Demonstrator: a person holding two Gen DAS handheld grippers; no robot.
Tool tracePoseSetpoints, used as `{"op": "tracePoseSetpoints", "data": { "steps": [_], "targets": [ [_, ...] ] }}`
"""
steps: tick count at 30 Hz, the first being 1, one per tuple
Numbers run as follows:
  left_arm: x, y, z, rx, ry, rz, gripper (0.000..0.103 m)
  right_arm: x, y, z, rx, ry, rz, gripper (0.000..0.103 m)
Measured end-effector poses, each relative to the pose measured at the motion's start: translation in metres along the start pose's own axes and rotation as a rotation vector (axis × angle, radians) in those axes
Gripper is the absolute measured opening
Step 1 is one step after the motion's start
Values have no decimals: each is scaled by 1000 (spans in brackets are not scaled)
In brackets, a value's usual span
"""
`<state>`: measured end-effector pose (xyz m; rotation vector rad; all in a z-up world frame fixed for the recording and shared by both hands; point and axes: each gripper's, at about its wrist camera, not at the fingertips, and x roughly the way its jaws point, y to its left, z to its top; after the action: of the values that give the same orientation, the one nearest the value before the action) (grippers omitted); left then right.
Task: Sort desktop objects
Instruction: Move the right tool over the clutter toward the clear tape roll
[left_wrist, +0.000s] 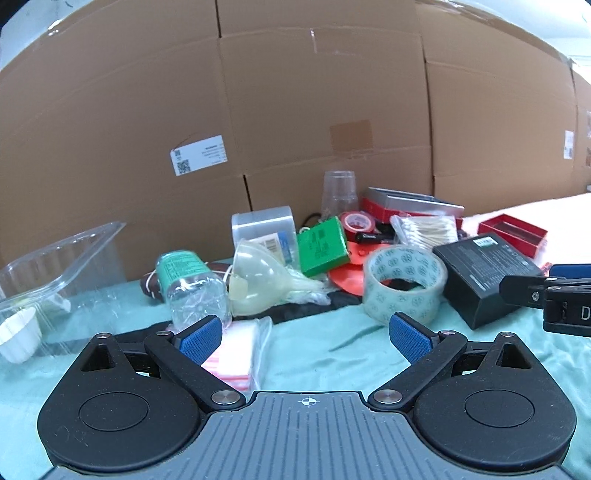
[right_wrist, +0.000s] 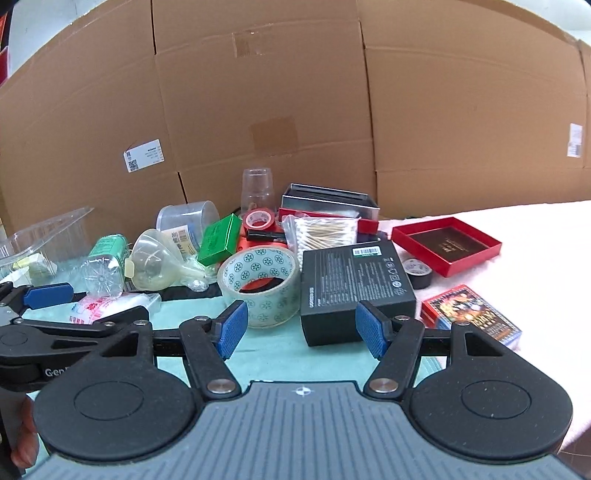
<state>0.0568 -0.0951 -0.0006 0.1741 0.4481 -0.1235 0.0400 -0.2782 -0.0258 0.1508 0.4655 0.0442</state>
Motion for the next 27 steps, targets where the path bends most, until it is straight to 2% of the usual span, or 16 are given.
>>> {"op": "tracePoseSetpoints", "data": {
  "steps": [10, 16, 18, 22, 27],
  "targets": [
    [29, 6, 0, -9, 26, -27, 102, 52, 15, 24, 50, 27, 63, 70],
    [41, 14, -5, -10, 45, -28, 102, 93, 26, 26, 74, 87, 38, 69],
    [44, 17, -6, -14, 51, -28, 102, 98, 27, 27, 68, 74, 34, 69],
    [49, 21, -7, -28, 64, -26, 102, 106, 33, 30, 62, 92, 39, 74],
    [53, 23, -9, -29, 73, -24, 102, 106, 42, 26, 82, 154, 197, 70]
  ]
}}
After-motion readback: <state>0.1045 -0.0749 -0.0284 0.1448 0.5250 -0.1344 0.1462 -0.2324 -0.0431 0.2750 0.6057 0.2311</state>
